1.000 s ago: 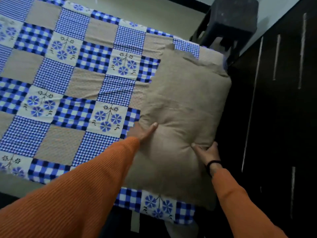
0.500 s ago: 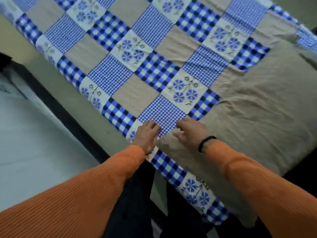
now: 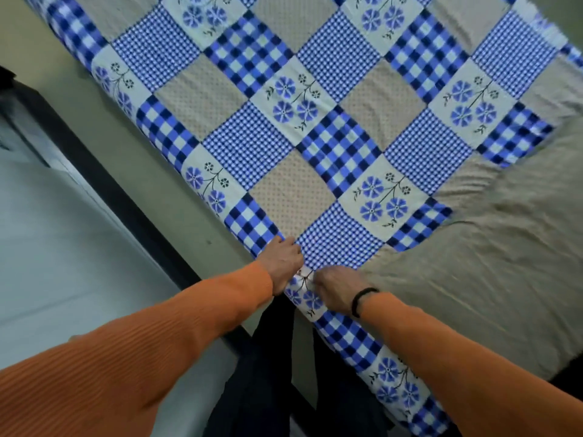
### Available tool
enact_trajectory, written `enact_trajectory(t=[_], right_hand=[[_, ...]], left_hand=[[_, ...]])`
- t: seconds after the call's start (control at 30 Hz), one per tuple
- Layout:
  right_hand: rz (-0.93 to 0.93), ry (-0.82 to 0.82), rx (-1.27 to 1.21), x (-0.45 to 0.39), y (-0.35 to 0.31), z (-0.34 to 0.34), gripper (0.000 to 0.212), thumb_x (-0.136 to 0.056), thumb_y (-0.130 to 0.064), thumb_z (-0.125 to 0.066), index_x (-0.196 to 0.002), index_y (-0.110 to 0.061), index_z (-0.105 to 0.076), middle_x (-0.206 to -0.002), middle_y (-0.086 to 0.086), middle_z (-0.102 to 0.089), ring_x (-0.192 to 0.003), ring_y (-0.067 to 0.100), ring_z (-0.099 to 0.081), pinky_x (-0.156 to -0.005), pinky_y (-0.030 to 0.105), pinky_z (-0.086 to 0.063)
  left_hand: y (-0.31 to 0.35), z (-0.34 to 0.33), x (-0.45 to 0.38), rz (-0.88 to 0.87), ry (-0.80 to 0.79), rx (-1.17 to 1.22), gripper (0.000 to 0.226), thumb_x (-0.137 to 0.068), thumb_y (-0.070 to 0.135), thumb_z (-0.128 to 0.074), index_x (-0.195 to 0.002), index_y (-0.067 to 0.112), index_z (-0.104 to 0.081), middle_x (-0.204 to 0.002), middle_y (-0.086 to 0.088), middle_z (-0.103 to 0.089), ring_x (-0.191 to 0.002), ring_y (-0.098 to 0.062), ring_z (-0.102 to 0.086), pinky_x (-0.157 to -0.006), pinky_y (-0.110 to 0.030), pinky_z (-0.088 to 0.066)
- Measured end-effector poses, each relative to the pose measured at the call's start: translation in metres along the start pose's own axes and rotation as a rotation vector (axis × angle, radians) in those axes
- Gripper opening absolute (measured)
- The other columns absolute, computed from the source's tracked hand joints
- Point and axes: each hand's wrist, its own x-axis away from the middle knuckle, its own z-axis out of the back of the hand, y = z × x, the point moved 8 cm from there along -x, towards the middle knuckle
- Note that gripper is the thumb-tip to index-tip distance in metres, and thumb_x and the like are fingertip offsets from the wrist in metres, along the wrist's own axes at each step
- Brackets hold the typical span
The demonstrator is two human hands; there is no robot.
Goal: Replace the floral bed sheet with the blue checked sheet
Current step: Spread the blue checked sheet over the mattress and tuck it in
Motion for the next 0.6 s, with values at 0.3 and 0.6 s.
enact_trajectory(t=[0.3, 0.6], right_hand=[[0.023, 0.582, -0.073, -0.018, 0.046, 0.063, 0.051, -0.106, -0.051, -0.035, -0.144, -0.020, -0.048, -0.149, 0.008, -0.047, -0.136, 0.029, -0.045, -0.115, 0.046, -0.038], [-0.710, 0.764, -0.044, -0.022, 0.318, 0.161, 0.093, -0.095, -0.077, -0.010, -0.162, -0.014, 0.004, -0.169, 0.005, 0.014, -0.156, 0.023, 0.011, -0.121, 0.062, 0.007]], left_hand=[[-0.083, 0.004, -0.011, 0.387, 0.483, 0.404, 0.066, -0.092, 0.067, -0.050, -0.147, 0.034, -0.037, -0.157, -0.002, -0.030, -0.149, -0.028, -0.025, -0.120, -0.050, -0.024], [-0.100, -0.078, 0.028, 1.123, 0.545, 0.792, 0.100, -0.090, 0.075, -0.029, -0.159, 0.003, -0.015, -0.164, -0.025, -0.015, -0.151, -0.043, -0.016, -0.116, -0.064, -0.026]])
